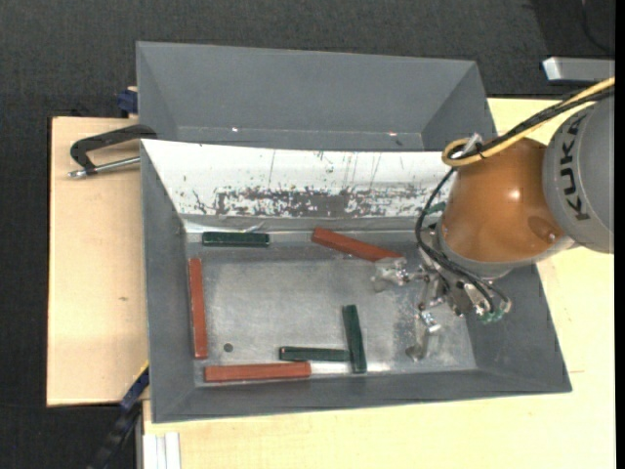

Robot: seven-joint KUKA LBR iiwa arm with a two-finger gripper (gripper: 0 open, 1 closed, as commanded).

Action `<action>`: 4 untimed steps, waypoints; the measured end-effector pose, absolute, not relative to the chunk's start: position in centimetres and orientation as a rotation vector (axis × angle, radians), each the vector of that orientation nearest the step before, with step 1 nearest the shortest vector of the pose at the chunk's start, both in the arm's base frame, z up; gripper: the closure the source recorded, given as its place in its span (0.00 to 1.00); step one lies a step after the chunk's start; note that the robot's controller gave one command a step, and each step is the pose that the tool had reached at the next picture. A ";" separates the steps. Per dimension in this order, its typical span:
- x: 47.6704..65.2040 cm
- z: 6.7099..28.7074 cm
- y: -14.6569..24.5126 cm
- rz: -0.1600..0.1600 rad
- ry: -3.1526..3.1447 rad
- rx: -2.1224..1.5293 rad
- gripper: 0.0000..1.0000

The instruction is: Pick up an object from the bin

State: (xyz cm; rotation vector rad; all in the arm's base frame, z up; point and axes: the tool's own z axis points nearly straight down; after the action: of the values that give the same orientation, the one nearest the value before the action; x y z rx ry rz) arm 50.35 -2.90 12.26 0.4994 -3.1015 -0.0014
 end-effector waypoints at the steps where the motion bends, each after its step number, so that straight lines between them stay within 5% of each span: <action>1: 50.9 11.3 -1.5 0.003 -3.077 0.639 0.00; 2: 51.1 9.0 3.0 -0.001 -3.020 0.864 0.00; 3: 49.7 7.1 3.1 -0.002 -3.008 0.909 1.00; 4: 49.7 7.1 3.1 -0.002 -3.009 0.910 0.00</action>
Offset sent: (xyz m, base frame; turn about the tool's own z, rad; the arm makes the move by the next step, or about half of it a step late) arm 0.0076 0.0700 -0.0395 -0.2408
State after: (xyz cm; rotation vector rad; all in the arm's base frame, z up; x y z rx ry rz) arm 49.70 3.14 7.10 0.9101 -3.0086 -0.0015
